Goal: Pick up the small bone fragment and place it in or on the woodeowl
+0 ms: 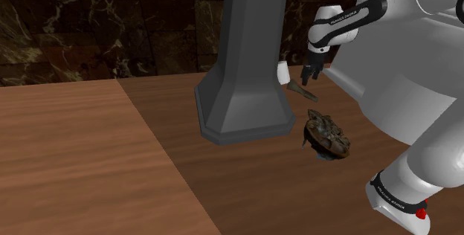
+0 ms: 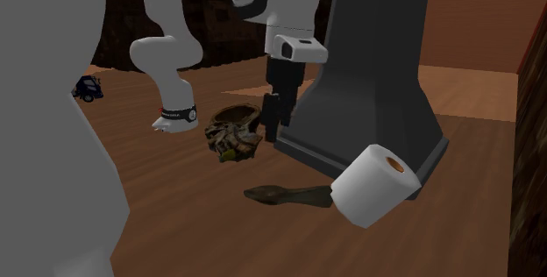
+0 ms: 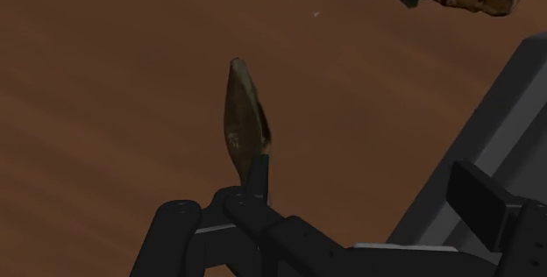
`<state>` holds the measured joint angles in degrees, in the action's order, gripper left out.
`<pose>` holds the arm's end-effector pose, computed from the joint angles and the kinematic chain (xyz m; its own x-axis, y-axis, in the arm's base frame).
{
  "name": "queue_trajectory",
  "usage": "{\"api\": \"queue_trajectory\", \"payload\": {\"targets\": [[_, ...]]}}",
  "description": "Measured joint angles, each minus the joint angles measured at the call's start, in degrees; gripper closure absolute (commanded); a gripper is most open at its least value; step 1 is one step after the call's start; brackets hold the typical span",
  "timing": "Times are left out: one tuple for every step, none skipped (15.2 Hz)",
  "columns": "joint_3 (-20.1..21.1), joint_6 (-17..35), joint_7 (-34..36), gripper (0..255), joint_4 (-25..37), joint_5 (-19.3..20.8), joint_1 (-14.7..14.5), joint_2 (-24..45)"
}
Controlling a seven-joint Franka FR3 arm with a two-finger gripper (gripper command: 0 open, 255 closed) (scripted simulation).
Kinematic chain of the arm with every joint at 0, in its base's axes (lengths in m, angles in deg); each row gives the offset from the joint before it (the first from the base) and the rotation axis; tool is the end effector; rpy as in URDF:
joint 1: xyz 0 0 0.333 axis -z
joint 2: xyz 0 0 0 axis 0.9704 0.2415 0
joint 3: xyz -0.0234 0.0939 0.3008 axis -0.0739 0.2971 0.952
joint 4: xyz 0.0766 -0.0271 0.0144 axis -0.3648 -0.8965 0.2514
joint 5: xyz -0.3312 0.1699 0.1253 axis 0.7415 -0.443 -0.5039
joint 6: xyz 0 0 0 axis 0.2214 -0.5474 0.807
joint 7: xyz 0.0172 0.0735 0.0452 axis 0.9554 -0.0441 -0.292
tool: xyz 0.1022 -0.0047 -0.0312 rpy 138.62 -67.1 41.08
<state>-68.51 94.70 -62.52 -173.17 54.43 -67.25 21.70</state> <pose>0.4932 -0.2011 0.3529 0.9950 -0.0039 -0.0994 -0.0027 -0.9999 0.0117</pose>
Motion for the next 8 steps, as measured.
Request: {"api": "queue_trajectory", "payload": {"targets": [[-0.25, 0.75, -0.82, 0, 1.58, -0.55, 0.39, 2.43], [-0.47, 1.34, -1.5, 0, 2.37, -0.89, 0.78, 3.99], [-0.61, 1.73, -2.05, 0, 3.51, -1.28, 1.11, 5.65], [-0.68, 1.76, -2.84, 0, 6.11, -1.98, 1.57, 8.41], [-0.7, 2.5, -3.51, 0, 7.76, -2.61, 2.04, 10.98], [-0.78, 2.89, -4.24, 0, 9.28, -3.09, 2.58, 13.06], [-0.9, 3.21, -5.13, 0, 10.88, -3.55, 3.29, 15.1], [-0.86, 3.41, -5.47, 0, 11.96, -3.88, 3.61, 16.48]]}}
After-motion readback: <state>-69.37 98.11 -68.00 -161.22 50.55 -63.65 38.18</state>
